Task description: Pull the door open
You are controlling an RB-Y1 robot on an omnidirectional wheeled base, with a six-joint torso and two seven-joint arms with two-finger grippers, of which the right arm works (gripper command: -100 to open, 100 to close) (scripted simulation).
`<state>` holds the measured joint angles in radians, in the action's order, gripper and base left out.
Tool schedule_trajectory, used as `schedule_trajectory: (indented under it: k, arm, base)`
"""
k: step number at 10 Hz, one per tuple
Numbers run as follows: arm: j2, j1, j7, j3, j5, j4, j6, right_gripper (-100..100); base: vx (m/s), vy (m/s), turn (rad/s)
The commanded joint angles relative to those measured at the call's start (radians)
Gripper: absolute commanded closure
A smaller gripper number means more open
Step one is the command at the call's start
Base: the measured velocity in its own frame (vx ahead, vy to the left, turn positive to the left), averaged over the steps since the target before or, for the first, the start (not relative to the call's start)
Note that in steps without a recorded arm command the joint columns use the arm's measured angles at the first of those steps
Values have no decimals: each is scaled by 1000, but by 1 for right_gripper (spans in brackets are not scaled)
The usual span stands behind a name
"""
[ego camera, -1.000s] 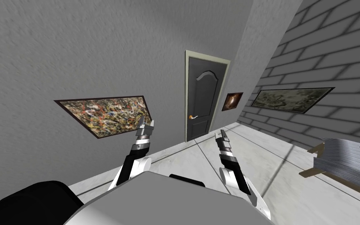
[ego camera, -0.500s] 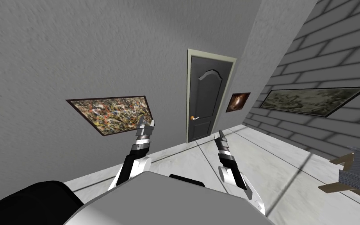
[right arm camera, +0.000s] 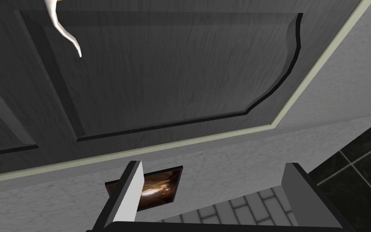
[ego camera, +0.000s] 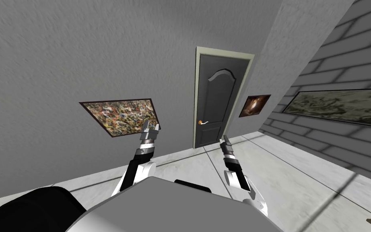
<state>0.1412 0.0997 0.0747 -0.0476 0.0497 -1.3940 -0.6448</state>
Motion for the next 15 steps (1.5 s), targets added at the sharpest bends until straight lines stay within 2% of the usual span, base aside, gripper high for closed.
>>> schedule_trajectory:
  k: [1, 2, 9, 10, 11, 12, 15]
  arm:
    - [3, -29, -1, -3, -2, 50, -4, -100]
    - [3, -29, -1, -3, -2, 57, -4, -100]
    - [25, -149, -2, -16, -8, 290, -29, -100]
    - [25, -149, -2, -16, -8, 302, -29, -100]
    - [28, -166, -2, -18, -9, 331, -32, -100]
    - [28, -166, -2, -18, -9, 336, -32, -100]
    - [36, -213, -2, -23, -11, 434, -41, -100]
  base:
    - [61, -54, 161]
    - [43, -44, 61]
    - [64, -73, 163]
    - [38, -57, 61]
    - [31, -42, 89]
    - [27, -32, 70]
    - [43, -58, 148]
